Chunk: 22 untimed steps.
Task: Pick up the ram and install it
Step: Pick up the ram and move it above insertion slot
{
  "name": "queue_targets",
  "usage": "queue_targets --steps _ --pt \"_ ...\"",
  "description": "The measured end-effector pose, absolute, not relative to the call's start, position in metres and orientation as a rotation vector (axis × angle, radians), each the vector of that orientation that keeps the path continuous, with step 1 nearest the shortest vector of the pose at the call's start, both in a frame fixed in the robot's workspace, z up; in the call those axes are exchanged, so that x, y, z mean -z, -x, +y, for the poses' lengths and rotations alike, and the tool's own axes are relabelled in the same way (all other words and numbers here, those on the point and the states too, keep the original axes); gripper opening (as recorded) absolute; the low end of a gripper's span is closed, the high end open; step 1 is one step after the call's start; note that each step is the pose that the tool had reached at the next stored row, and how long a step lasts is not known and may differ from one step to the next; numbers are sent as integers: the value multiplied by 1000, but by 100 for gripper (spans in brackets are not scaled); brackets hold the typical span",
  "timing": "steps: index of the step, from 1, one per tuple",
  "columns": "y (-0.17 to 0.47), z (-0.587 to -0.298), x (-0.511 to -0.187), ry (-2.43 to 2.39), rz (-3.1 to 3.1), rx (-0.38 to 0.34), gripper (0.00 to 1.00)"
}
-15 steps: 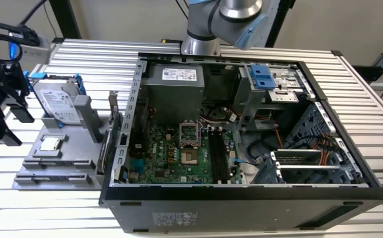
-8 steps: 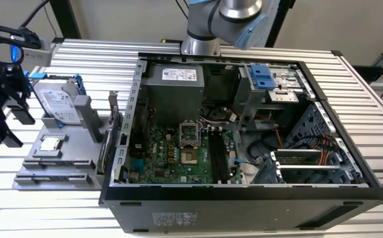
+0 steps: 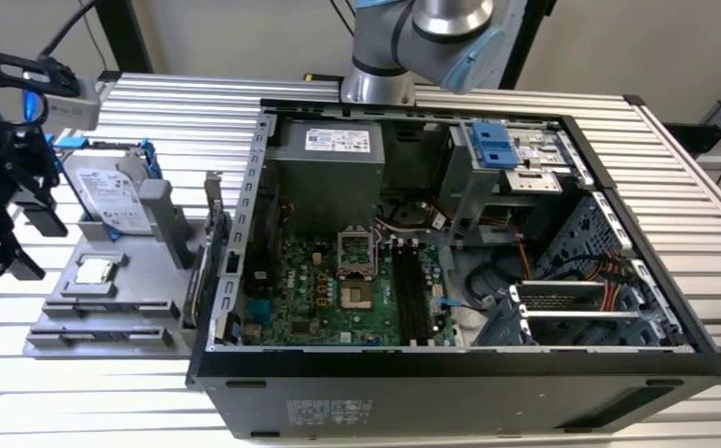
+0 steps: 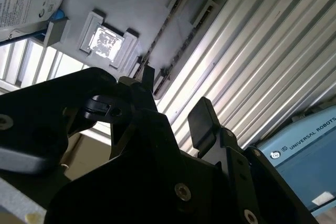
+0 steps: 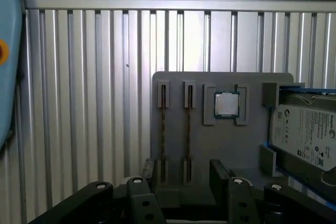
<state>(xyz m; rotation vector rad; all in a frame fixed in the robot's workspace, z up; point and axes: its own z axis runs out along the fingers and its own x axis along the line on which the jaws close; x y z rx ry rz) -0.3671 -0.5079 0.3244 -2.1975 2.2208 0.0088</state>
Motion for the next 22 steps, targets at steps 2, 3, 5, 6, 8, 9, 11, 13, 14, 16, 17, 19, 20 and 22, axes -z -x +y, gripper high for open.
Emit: queue_targets --steps 2,3,5,6,8,9,11,13,14,16,17,19,20,22 --pt "367 -508 -323 2198 2221 -9 100" --pt "367 -508 -323 2198 2221 -8 100" --pt "367 -508 -322 2198 2221 -8 100" --pt "367 -508 -321 2198 2221 -8 100" --pt "367 -508 -321 2198 2221 -8 100" --pt "367 -508 -320 2198 2222 -8 100" --pt "367 -508 -319 2198 2222 -8 100" --pt "367 -508 -318 2198 2222 -7 100" --pt "367 -508 -318 2198 2222 -7 100" --pt "367 -508 -317 2198 2222 -7 100" --pt "367 -508 -317 2199 2222 -7 100" --pt "367 -508 -316 2199 2222 -7 100" --pt "367 -508 -316 2199 2222 -7 100" --pt "367 -508 -315 2199 2222 -6 100"
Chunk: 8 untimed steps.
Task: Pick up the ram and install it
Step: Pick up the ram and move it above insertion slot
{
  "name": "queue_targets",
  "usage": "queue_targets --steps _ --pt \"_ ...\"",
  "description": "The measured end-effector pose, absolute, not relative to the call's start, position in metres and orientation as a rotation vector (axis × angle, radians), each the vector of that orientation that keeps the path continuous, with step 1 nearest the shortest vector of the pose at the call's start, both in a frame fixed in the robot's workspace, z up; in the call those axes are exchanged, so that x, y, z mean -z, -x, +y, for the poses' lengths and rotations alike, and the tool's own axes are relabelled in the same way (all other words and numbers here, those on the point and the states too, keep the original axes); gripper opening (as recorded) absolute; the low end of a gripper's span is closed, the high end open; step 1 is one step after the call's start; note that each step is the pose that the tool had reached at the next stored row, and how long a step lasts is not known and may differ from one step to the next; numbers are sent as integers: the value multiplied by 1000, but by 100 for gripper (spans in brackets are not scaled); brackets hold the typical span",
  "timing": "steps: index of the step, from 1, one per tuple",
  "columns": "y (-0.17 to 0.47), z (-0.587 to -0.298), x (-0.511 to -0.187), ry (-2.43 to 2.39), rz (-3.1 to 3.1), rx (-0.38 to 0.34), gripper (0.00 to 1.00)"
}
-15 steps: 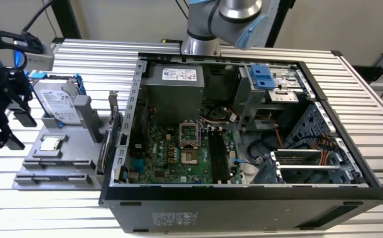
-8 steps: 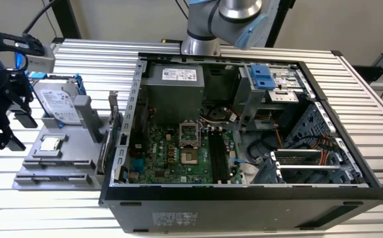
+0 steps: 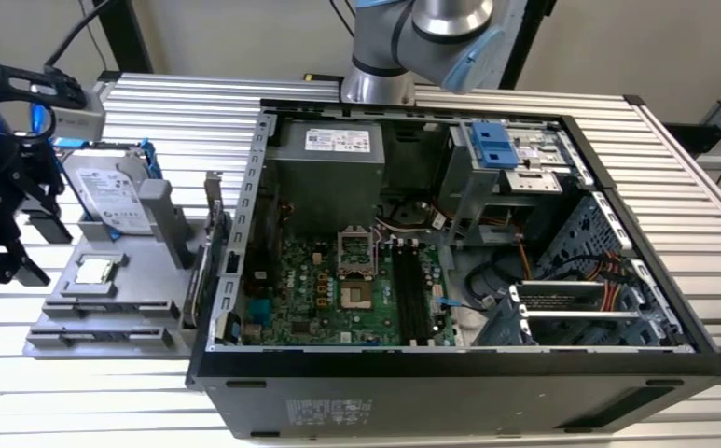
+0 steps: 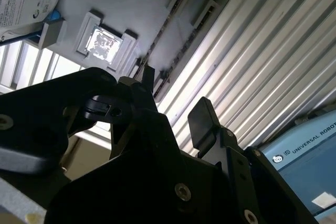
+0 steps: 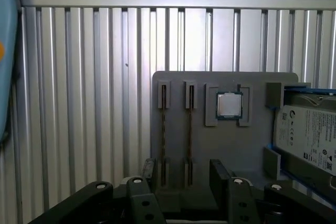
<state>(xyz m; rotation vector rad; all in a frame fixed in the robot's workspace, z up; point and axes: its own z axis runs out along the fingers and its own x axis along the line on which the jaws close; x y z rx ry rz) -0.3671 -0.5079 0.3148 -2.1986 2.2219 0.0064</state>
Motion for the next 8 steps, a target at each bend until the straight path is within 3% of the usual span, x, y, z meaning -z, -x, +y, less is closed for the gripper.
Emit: queue_targets --steps 8 --pt "367 -508 -312 2199 2222 -6 100"
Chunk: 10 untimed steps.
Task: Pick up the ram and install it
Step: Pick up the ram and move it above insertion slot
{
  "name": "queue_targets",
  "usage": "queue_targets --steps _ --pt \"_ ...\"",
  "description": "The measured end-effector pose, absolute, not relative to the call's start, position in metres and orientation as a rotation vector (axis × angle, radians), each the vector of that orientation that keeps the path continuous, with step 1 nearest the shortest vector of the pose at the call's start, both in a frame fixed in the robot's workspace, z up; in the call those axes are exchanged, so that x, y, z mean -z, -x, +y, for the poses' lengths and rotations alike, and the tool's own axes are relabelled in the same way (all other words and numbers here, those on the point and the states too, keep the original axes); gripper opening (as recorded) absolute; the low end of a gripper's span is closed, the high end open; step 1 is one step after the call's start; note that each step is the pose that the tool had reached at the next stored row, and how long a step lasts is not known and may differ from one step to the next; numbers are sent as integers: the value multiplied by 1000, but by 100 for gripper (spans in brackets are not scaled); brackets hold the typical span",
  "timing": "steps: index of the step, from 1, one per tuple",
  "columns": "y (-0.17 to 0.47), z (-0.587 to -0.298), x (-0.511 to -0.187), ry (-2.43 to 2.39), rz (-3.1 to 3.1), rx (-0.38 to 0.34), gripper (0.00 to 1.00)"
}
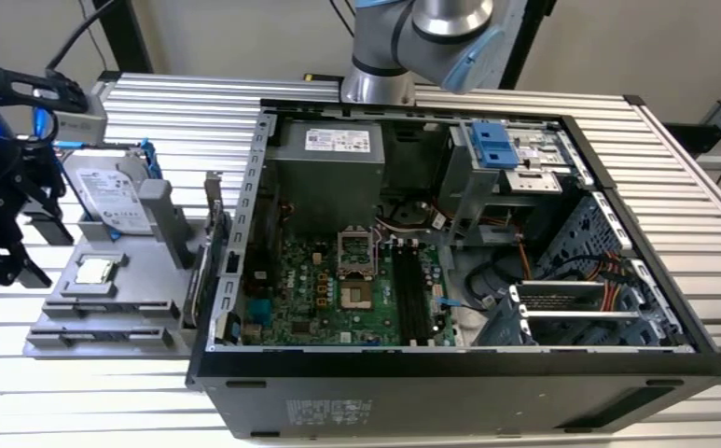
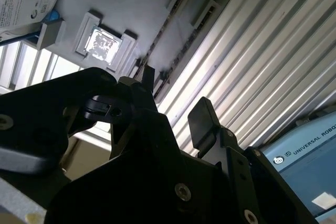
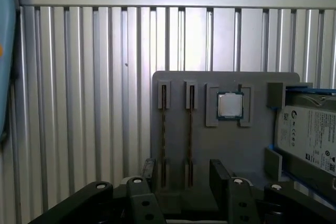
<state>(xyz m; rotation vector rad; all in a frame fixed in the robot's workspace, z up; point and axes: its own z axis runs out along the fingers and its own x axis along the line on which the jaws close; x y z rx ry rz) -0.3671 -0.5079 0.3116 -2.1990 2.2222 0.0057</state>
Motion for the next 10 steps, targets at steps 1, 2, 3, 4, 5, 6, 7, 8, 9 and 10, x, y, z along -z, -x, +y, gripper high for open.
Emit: queue_targets --steps 1,2,3,4,5,6,7,8,9,10 --pt "367 -508 -311 2199 2222 -6 100" --pt "367 -508 -311 2199 2222 -6 100" --pt "367 -508 -310 2199 2222 -6 100" --pt "367 -508 -310 2199 2222 -5 100" --pt "367 -508 -310 2199 2222 -5 100" --pt "367 -508 -309 2199 2222 -5 100" --pt "367 -508 -309 2199 2223 -5 100" --pt "367 -508 -308 2199 2223 -5 100" --pt "367 -508 -308 2199 2223 -5 100" --pt "367 -508 -308 2199 2223 -5 100"
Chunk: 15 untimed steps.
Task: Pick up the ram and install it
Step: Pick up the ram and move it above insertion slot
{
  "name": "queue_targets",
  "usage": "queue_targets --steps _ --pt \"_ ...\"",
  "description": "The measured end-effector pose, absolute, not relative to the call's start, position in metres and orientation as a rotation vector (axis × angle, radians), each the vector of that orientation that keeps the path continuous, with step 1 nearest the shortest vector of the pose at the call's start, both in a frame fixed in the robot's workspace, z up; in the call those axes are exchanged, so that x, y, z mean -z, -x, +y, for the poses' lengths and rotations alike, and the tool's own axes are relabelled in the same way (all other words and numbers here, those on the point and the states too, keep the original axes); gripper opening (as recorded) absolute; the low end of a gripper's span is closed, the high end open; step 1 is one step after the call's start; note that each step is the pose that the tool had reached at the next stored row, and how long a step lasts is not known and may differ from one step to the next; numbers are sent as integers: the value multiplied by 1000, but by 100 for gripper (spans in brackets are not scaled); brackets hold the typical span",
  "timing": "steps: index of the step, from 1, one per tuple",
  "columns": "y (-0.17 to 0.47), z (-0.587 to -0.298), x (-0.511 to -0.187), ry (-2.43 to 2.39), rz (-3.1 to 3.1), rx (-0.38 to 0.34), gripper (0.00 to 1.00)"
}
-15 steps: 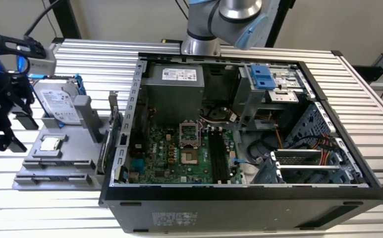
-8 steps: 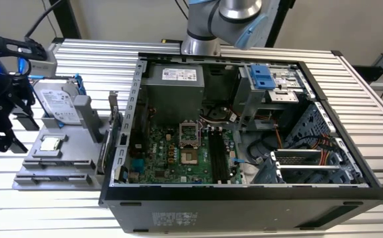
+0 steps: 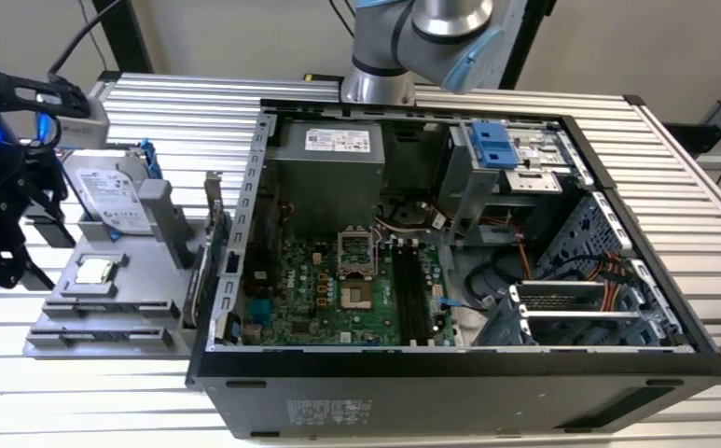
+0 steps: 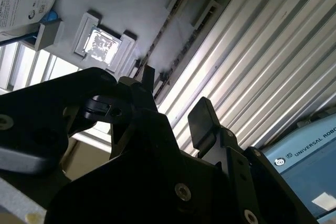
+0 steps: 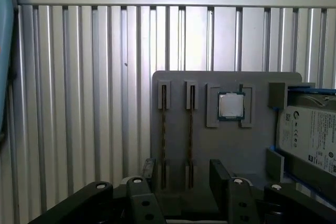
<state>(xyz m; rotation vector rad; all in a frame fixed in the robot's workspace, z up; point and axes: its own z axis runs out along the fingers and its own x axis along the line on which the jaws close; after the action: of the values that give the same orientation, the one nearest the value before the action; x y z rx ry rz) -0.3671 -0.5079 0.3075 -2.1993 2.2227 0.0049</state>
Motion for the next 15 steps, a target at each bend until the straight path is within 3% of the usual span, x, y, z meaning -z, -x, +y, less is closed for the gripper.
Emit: queue_targets --steps 15 --pt "367 -508 -299 2199 2224 -4 100"
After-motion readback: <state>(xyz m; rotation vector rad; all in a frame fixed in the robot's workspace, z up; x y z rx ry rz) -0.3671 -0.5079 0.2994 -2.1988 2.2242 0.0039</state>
